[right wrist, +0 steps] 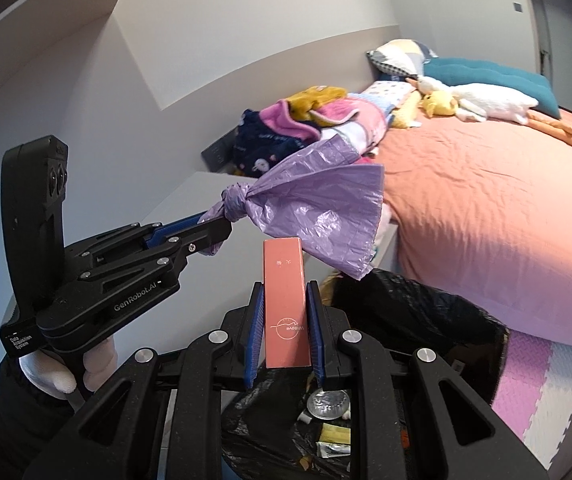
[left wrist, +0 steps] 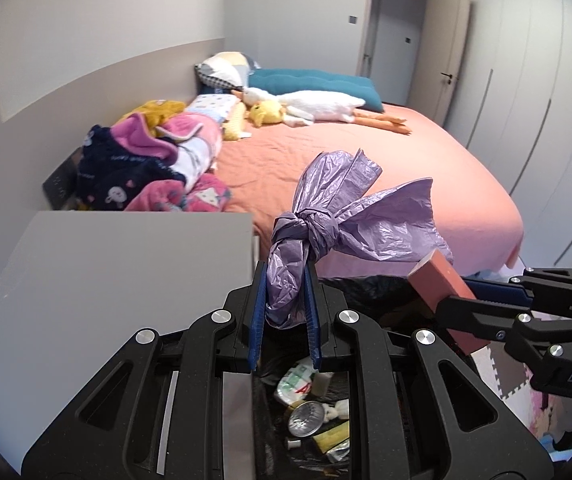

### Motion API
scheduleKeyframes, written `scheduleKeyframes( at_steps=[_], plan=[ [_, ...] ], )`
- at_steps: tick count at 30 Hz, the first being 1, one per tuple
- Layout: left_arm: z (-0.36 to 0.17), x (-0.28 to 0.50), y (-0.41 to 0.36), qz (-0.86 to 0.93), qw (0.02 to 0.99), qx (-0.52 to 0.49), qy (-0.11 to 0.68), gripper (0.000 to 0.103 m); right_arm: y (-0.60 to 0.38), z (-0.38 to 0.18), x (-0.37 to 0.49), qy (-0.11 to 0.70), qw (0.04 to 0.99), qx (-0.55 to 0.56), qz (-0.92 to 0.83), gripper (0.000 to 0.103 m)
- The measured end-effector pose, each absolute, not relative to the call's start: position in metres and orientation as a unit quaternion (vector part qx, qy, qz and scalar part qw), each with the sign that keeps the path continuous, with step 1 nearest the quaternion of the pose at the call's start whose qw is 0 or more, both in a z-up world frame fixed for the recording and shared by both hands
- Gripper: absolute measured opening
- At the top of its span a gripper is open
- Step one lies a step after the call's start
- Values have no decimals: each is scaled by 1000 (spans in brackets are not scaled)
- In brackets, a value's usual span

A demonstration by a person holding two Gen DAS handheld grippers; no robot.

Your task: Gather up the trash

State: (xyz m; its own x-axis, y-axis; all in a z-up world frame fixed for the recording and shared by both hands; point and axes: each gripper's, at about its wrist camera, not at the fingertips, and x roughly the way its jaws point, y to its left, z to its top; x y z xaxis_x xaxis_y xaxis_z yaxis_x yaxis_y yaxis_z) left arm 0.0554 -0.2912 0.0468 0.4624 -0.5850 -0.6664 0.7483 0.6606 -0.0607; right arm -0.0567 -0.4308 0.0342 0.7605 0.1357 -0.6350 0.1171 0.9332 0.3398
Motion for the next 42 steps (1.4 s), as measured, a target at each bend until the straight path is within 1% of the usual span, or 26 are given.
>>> scheduleKeyframes(
  at_steps=[5, 7, 8, 9, 10, 11, 12, 13, 14, 19, 26, 34, 42],
  plan=[
    [46, 48, -308, -415, 836, 130, 335, 17, -450, 40, -72, 335, 921, 196, -16, 22],
    [46, 47, -312, -422, 832, 130, 336, 21, -456, 43, -79, 332, 921, 204, -21, 23],
    [46, 47, -314, -423, 831, 129, 337, 34, -459, 44, -82, 331, 920, 208, -23, 27],
    [47, 48, -315, -422, 832, 127, 337, 61, -462, 46, -85, 327, 921, 210, -26, 36],
    [48, 49, -315, -421, 834, 124, 335, 73, -464, 48, -89, 323, 923, 209, -33, 43],
    [50, 48, -315, -417, 838, 121, 330, 84, -465, 49, -90, 321, 923, 207, -44, 60],
    [52, 47, -314, -414, 843, 118, 323, 89, -467, 51, -92, 317, 924, 205, -57, 69],
    [54, 47, -315, -414, 844, 115, 320, 90, -469, 52, -95, 313, 925, 205, -65, 70],
    [57, 48, -315, -413, 845, 110, 320, 97, -471, 52, -96, 312, 925, 209, -66, 71],
    [59, 54, -315, -417, 837, 95, 341, 97, -475, 51, -98, 311, 924, 211, -72, 73],
    [59, 50, -315, -414, 842, 111, 328, 97, -475, 52, -99, 310, 925, 207, -69, 73],
    [62, 53, -310, -409, 845, 99, 330, 97, -474, 52, -98, 311, 925, 207, -70, 73],
    [60, 52, -311, -408, 843, 107, 332, 97, -471, 49, -96, 316, 924, 207, -65, 73]
  ],
)
